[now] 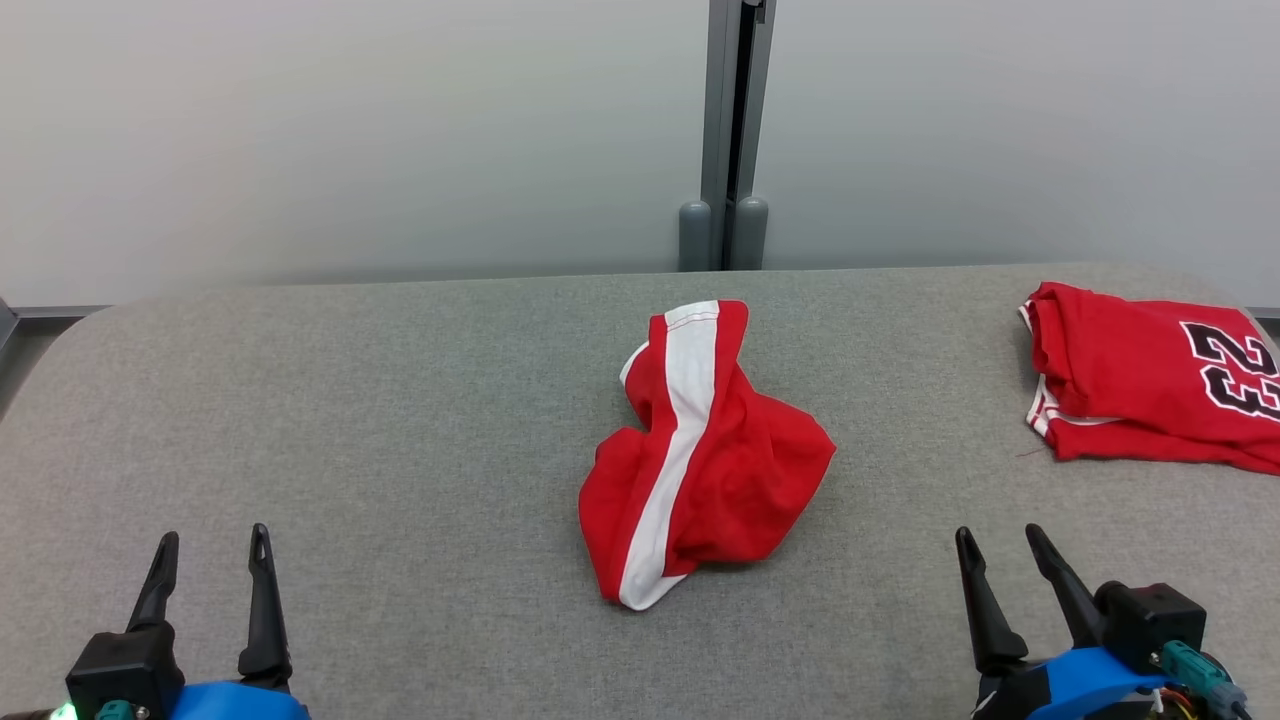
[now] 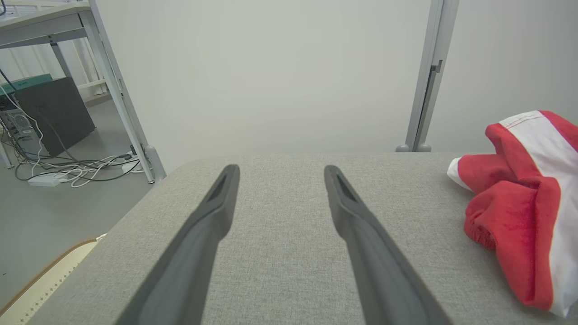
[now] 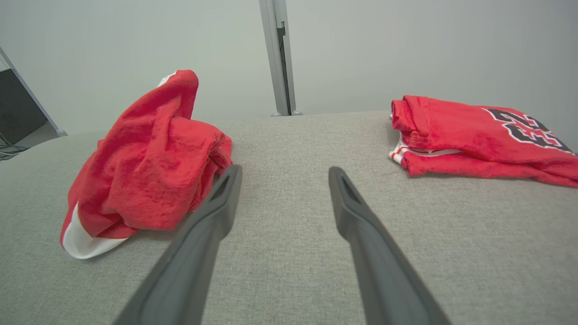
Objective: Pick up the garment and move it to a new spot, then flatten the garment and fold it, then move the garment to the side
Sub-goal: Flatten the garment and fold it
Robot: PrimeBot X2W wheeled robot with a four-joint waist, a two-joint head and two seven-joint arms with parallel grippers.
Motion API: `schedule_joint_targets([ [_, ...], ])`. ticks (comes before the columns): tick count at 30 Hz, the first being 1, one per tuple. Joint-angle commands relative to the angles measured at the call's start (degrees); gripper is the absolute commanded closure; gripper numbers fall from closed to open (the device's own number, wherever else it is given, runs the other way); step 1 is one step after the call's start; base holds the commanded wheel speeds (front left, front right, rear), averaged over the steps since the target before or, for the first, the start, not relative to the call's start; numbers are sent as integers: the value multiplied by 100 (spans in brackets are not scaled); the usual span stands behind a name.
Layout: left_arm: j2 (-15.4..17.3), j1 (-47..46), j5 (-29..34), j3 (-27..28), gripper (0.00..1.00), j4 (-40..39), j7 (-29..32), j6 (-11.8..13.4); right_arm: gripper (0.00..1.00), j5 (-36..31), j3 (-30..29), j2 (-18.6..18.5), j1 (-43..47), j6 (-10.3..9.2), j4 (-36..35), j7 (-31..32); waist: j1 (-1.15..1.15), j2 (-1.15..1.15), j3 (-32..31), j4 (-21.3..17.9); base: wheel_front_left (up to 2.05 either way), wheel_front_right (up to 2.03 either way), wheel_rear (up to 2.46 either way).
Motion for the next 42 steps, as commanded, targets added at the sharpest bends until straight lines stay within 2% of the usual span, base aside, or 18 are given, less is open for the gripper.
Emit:
schedule_joint_targets([
  [1,5,-40,-35,-23,0,2,-45,26,0,7,21,-12,40,1,-12,19,0,0,-3,1,0,0,0],
  [5,14,-71,-54,-39,0,23,-45,32,0,65,239,-12,-221,1,-51,1,0,0,11,17,0,0,0],
  [8,-5,-129,-66,-63,0,49,-63,16,0,101,610,-8,-555,2,-36,36,0,0,15,65,0,0,0],
  [13,-75,-264,-45,-184,0,121,-97,-52,0,170,1074,-16,-1348,1,346,262,0,0,10,296,0,0,0],
  [21,-164,-434,-48,-320,0,266,-166,-116,0,146,1284,-15,-2465,1,1659,595,0,0,152,699,0,0,0],
  [28,-307,-685,-28,-497,0,433,-276,-179,0,111,1314,-16,-3277,1,3058,430,0,0,431,1094,0,0,0],
  [33,-397,-871,-20,-606,0,629,-409,-224,0,170,1434,-16,-3582,1,3837,263,0,0,610,1228,0,0,0],
  [34,-403,-892,-26,-609,0,666,-423,-229,61,215,1473,-16,-3616,1,3917,188,0,0,637,1232,0,0,0],
  [35,-406,-913,-28,-608,0,701,-455,-232,100,242,1501,-16,-3638,1,4012,107,0,0,653,1225,0,0,0],
  [39,-417,-950,-51,-568,0,795,-538,-171,100,323,1418,-55,-3666,1,4245,-320,0,0,671,1107,0,0,0],
  [42,-403,-908,-66,-530,0,832,-588,-136,100,397,1273,-249,-3516,1,4253,-508,0,0,638,976,0,0,0],
])
